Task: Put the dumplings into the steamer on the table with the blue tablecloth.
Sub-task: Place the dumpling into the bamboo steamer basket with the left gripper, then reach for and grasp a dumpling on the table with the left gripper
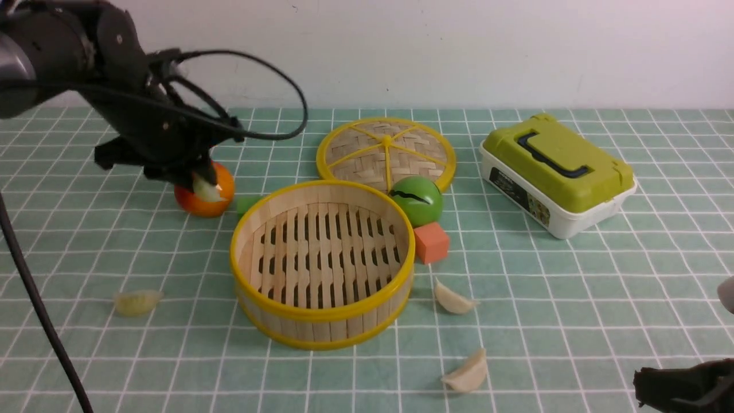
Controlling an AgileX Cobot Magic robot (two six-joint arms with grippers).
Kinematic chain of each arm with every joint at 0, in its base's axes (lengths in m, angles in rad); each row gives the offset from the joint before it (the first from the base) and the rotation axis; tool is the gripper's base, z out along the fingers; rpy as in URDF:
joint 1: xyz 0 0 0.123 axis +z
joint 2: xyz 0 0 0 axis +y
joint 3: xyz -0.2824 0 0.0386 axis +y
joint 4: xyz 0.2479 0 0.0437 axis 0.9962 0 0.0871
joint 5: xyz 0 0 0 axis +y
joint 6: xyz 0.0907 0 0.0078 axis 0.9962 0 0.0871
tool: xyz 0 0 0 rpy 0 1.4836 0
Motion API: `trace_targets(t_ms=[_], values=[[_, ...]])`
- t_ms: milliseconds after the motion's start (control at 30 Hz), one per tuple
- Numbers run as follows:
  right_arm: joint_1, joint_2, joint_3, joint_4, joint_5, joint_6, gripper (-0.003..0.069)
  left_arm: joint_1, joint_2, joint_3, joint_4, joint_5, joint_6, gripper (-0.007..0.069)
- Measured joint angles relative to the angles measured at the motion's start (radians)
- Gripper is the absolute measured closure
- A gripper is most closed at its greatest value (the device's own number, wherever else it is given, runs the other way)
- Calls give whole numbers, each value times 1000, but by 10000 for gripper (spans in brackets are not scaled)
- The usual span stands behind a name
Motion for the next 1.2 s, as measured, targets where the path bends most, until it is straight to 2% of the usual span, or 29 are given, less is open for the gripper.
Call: trace_targets(t_ms=[133,233,500,567,733,833,933,1067,1167,1200], values=[[0,0,0,0,-1,0,637,-120,26,-7,-55,-69,206,451],[0,0,0,0,-1,-1,636,-179,92,-7,-35,-115,265,451],[0,0,0,0,-1,-2,627,-204,220,-1,83,-131,267,445],[0,0,0,0,-1,-3,624,-204,218,-5,100,-129,253,407],[0,0,0,0,-2,-3,618,-204,183,-29,88,-30,216,251],[0,0,0,0,-2,-3,617,-204,111,-29,86,28,216,231],[0,0,0,0,2,-3,617,-192,15,-34,131,107,218,241],[0,0,0,9,9,-3,615,-110,-79,-3,163,186,219,272],[0,0,0,23,11,-3,608,45,-110,130,126,165,251,295],[0,0,0,27,11,-3,608,69,-109,156,115,148,267,297]])
